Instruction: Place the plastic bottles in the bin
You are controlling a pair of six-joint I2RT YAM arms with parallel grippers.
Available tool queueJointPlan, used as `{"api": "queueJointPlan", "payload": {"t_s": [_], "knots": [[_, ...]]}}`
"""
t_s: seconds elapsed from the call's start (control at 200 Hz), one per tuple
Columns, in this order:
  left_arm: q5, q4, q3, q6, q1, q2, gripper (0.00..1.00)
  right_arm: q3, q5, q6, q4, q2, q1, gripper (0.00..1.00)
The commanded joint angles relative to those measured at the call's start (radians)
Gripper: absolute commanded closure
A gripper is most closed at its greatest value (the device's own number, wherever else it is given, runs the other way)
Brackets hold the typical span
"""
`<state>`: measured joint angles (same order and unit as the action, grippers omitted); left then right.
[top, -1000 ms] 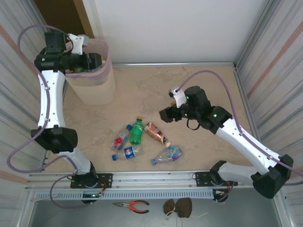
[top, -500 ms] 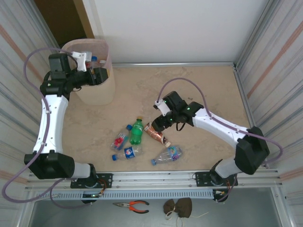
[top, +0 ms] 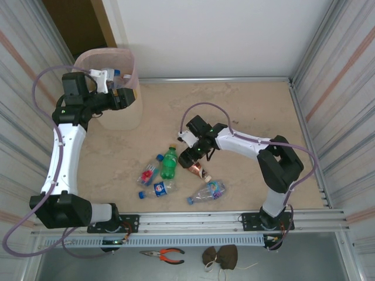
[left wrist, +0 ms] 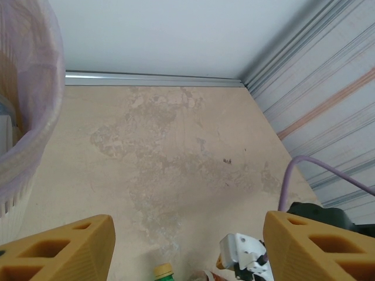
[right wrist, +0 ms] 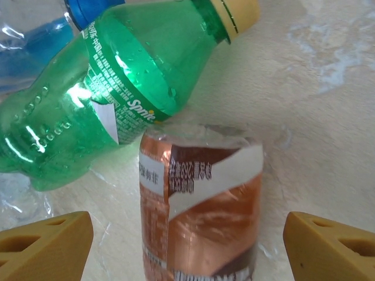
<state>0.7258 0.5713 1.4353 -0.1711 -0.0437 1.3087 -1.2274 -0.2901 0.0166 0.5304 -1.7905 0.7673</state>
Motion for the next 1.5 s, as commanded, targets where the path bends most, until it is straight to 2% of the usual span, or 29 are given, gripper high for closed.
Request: {"api": "queueJointPlan", "payload": {"t_s": [0.0, 0.281, 0.656, 0.927, 1.152, 1.333, 1.493], "knots": [[0.027, -0.021, -0.004, -0.005, 0.005, -0.038, 0.32, -0.039, -0.032, 0.039, -0.002, -0.045, 0.006, 0.17], [0.031, -0.047, -0.024, -0.018, 0.005, -0.034, 0.32, -0.064, -0.031, 0.049, -0.012, -0.125, 0.005, 0.21], [0.023, -0.059, -0.029, -0.036, 0.004, -0.025, 0.33, -0.051, -0.007, 0.050, -0.032, -0.122, -0.039, 0.40], [0.020, -0.060, -0.047, -0.050, 0.008, -0.037, 0.33, -0.043, 0.010, 0.073, -0.037, -0.071, -0.082, 0.46], [0.049, -0.062, -0.055, -0.067, 0.018, -0.026, 0.33, -0.027, 0.060, 0.128, -0.055, 0.048, -0.085, 0.51], [0.090, -0.048, -0.061, -0.059, 0.038, -0.002, 0.34, 0.008, 0.144, 0.264, -0.094, 0.185, -0.042, 0.56], [0.142, -0.023, -0.056, -0.028, 0.067, 0.024, 0.34, 0.040, 0.264, 0.497, -0.120, 0.277, 0.059, 0.56]]}}
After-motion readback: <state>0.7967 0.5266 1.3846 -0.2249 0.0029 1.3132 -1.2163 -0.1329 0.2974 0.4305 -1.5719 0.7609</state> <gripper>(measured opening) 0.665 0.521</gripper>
